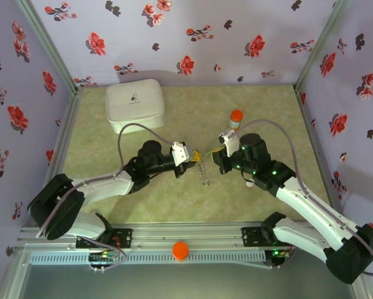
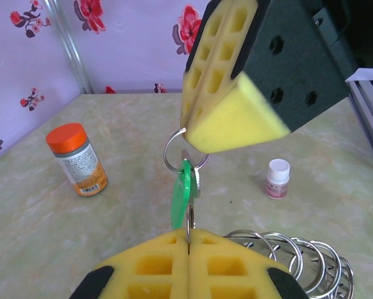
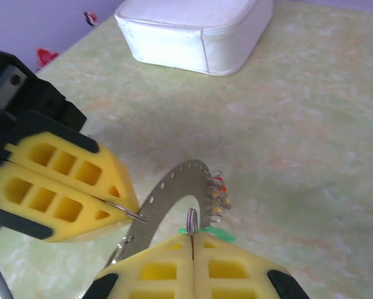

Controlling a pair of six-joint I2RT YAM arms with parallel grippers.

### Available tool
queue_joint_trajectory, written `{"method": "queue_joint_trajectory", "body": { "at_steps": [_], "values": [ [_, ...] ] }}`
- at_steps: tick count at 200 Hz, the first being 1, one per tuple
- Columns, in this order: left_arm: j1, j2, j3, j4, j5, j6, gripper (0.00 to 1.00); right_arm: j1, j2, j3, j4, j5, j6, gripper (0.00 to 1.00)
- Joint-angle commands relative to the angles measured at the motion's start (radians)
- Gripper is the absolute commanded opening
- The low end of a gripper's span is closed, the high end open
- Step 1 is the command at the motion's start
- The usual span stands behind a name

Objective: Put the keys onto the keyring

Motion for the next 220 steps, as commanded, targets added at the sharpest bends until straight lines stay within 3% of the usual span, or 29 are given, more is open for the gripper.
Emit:
{"method": "queue_joint_trajectory", "body": {
  "at_steps": [1,53,93,155,220],
  "values": [
    [-0.007,-0.035,0.034,0.007,-0.019,0.019,0.0,0.032,0.009,0.05,-0.063,0.104,-0.075,0.0],
    [-0.005,-0.056,0.094,-0.203,-0.045,-0.073,0.0,0.074,0.003,0.056,-0.071,0.026,-0.267,0.0],
    [-0.005,-0.077,0.096,-0.251,-0.048,-0.057,0.0,0.073,0.042,0.078,-0.1,-0.009,-0.428,0.0],
    [-0.005,-0.078,0.106,-0.285,0.018,0.011,0.0,0.074,0.068,0.109,-0.12,-0.092,-0.513,0.0],
    [-0.005,-0.076,0.104,-0.297,0.038,0.047,0.0,0.074,0.144,0.207,-0.319,-0.116,-0.609,0.0]
  ]
}}
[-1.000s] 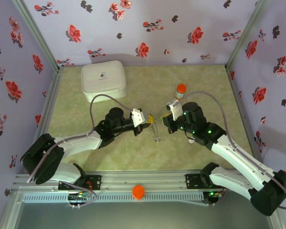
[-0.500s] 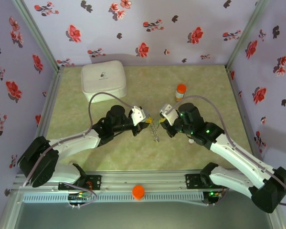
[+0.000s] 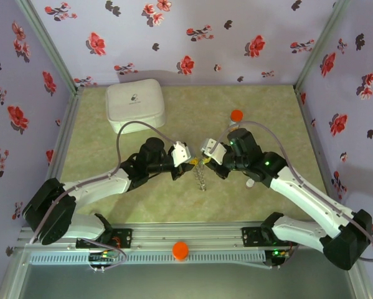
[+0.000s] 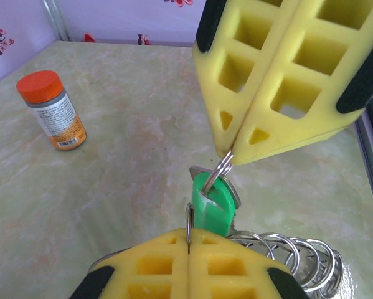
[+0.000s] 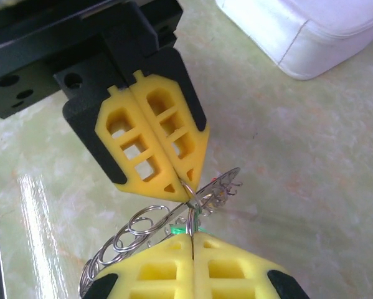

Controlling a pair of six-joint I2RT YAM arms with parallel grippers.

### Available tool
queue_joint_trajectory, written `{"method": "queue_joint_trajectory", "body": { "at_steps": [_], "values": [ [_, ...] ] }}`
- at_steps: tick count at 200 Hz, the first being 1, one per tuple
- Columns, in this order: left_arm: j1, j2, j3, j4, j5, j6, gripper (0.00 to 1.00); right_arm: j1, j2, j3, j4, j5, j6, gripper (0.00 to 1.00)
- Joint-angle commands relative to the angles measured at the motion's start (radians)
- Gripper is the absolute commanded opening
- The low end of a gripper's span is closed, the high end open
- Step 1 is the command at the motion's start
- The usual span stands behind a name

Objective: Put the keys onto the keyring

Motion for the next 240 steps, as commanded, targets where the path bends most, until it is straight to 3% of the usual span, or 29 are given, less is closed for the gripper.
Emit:
{"method": "queue_joint_trajectory", "body": {
  "at_steps": [1,142,240],
  "values": [
    [-0.005,-0.025,0.036,0.009,0.032,0.037,0.0,0.008,0.014,0.048,-0.097,-0.018,-0.059,0.0],
    [-0.005,-0.009,0.045,0.005,0.075,0.053,0.0,0.031,0.048,0.039,0.001,-0.005,-0.029,0.0],
    [-0.007,-0.015,0.062,-0.034,0.104,0.095,0.0,0.034,0.075,0.03,0.05,0.096,0.049,0.0]
  ]
}}
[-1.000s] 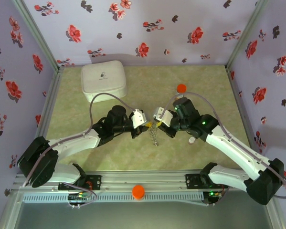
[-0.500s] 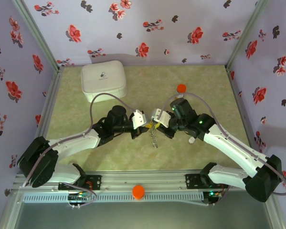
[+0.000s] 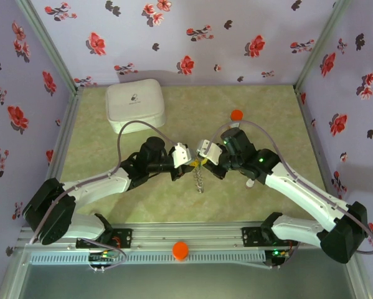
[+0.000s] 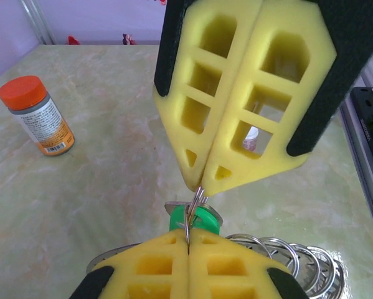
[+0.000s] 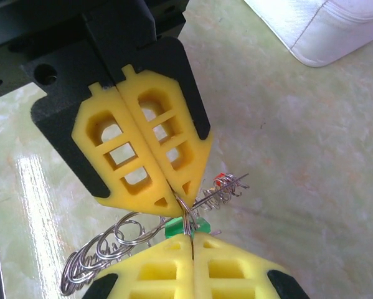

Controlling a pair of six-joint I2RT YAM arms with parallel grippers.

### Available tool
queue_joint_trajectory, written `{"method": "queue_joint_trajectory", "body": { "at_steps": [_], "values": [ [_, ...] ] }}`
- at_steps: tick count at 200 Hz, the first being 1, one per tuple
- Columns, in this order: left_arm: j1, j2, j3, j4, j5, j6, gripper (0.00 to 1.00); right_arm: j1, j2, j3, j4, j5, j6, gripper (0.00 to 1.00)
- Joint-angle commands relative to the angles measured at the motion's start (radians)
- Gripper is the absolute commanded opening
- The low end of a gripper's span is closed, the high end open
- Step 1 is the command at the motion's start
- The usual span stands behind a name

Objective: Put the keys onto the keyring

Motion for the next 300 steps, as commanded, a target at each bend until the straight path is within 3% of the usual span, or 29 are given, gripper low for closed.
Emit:
{"method": "queue_joint_trajectory", "body": {
  "at_steps": [1,175,300],
  "values": [
    [-0.008,-0.016,0.045,0.007,0.061,0.041,0.0,0.004,0.019,0.007,0.062,0.047,0.046,0.0],
    [-0.008,-0.058,-0.032,0.176,0.071,0.069,0.0,0.004,0.062,0.03,-0.052,0.186,0.173,0.0],
    [-0.028,-0.062,-0.062,0.175,-0.059,0.172,0.0,0.001,-0.025,0.007,-0.043,0.147,0.205,0.0]
  ]
}}
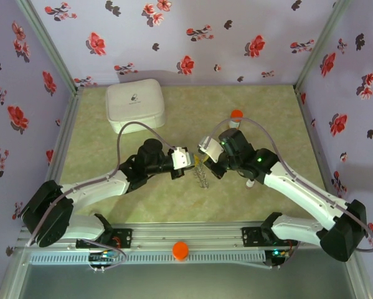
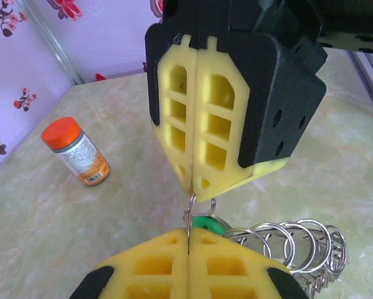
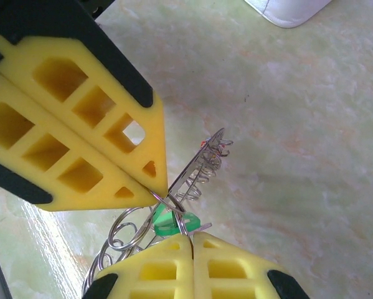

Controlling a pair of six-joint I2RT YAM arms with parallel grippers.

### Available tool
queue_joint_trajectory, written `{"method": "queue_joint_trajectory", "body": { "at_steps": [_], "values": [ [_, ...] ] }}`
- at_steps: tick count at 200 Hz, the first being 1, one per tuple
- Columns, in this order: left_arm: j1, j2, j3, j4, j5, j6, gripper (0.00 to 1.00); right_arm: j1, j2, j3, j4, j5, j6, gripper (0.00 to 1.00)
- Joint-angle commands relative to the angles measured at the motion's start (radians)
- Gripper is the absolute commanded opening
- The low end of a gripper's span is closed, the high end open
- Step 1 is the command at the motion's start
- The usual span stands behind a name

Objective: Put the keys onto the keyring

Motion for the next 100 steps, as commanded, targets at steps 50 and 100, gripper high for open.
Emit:
{"method": "queue_joint_trajectory", "body": {
  "at_steps": [50,100],
  "values": [
    [-0.014,-0.024,-0.06,0.179,-0.086,-0.003,0.0,-0.013,-0.081,-0.04,-0.029,0.005,0.048,0.0],
    [-0.014,-0.031,-0.177,0.392,-0.285,-0.112,0.0,-0.013,-0.163,-0.142,0.065,0.317,0.343,0.0]
  ]
}}
